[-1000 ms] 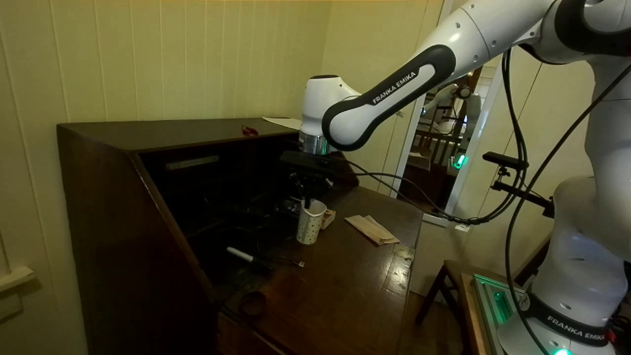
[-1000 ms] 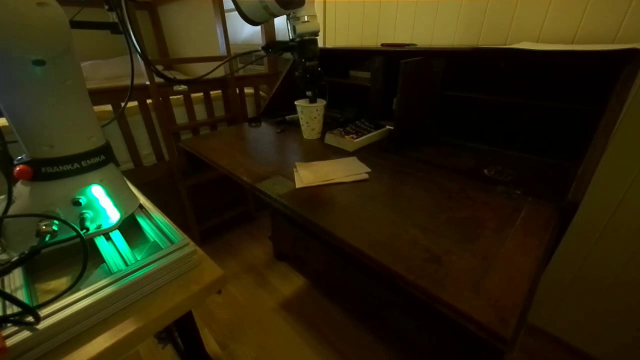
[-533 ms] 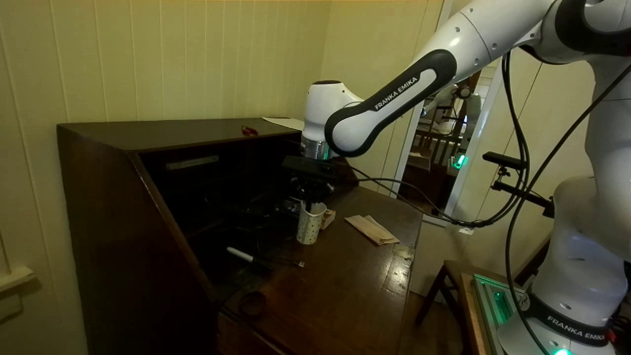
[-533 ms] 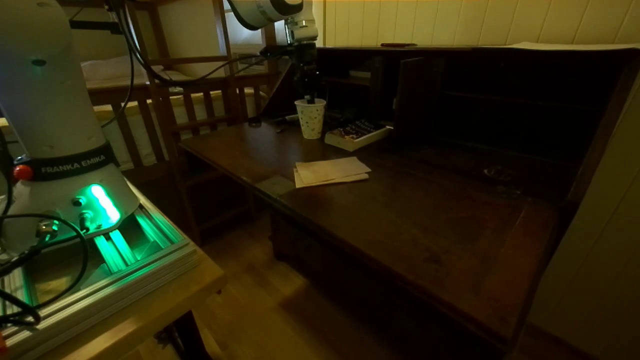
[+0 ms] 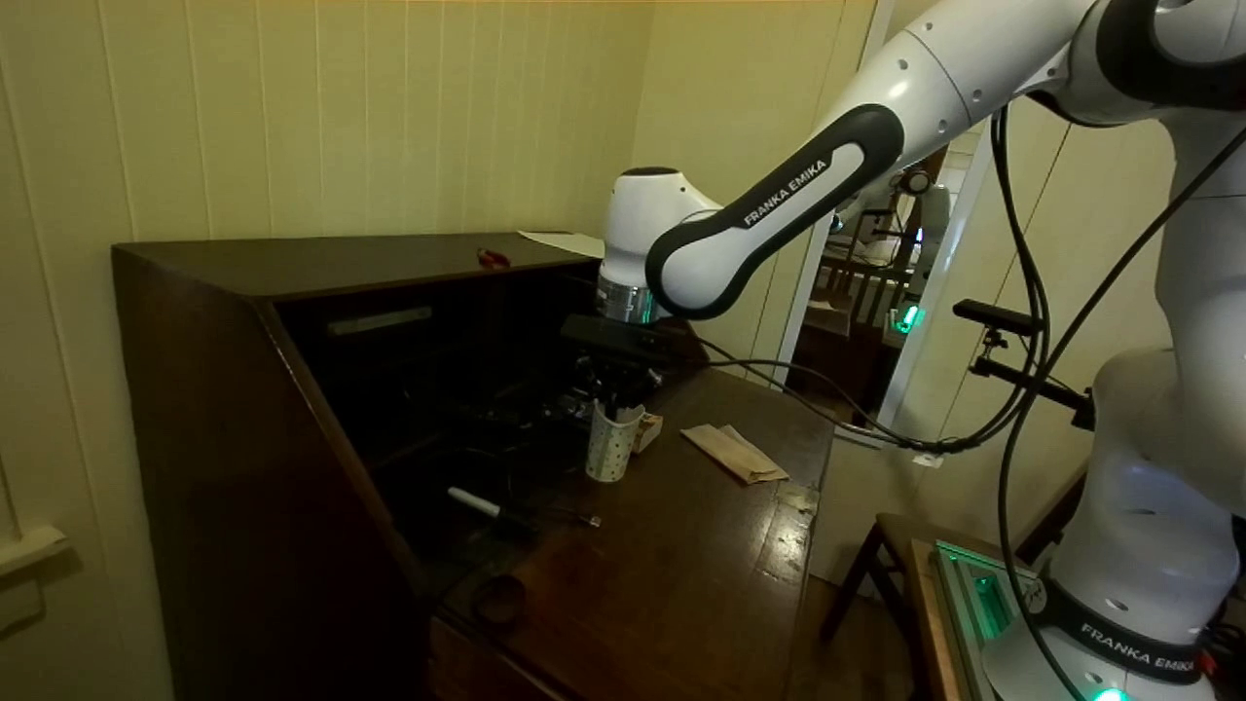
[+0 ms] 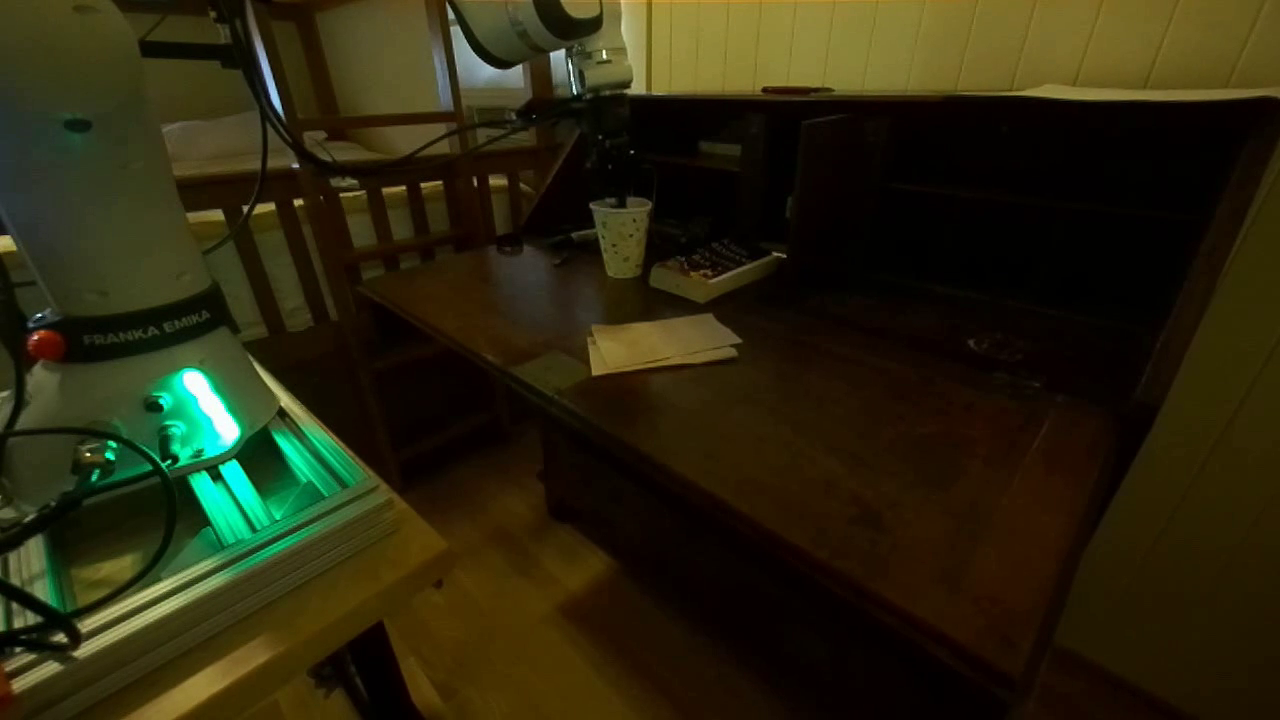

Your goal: Move the cup to the left of the book

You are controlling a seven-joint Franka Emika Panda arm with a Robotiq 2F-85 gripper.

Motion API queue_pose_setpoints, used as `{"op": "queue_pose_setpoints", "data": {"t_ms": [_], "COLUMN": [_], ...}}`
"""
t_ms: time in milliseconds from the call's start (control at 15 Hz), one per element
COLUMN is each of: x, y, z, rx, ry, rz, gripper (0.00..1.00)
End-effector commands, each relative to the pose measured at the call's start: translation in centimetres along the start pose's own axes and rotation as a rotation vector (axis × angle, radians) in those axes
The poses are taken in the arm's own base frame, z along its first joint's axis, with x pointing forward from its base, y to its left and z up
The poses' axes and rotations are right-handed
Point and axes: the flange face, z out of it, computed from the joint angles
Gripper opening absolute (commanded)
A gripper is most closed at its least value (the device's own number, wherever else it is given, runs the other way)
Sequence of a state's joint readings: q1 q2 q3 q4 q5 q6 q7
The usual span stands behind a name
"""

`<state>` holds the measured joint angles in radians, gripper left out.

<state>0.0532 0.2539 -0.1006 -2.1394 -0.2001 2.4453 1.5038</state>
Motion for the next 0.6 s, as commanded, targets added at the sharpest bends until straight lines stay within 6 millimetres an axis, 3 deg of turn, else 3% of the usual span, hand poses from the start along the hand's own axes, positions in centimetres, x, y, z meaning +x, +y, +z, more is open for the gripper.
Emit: {"op": "queue_pose_setpoints", "data": {"t_ms": [0,533], "x": [-0.04,0.09], "y": [0.73,0.77], "z": [-0.33,-0.61], "rx": [0.019,0.022], "ry": [-0.012,-0.014], "rz": [-0.009,-0.009], "gripper": [0.36,0.90]}}
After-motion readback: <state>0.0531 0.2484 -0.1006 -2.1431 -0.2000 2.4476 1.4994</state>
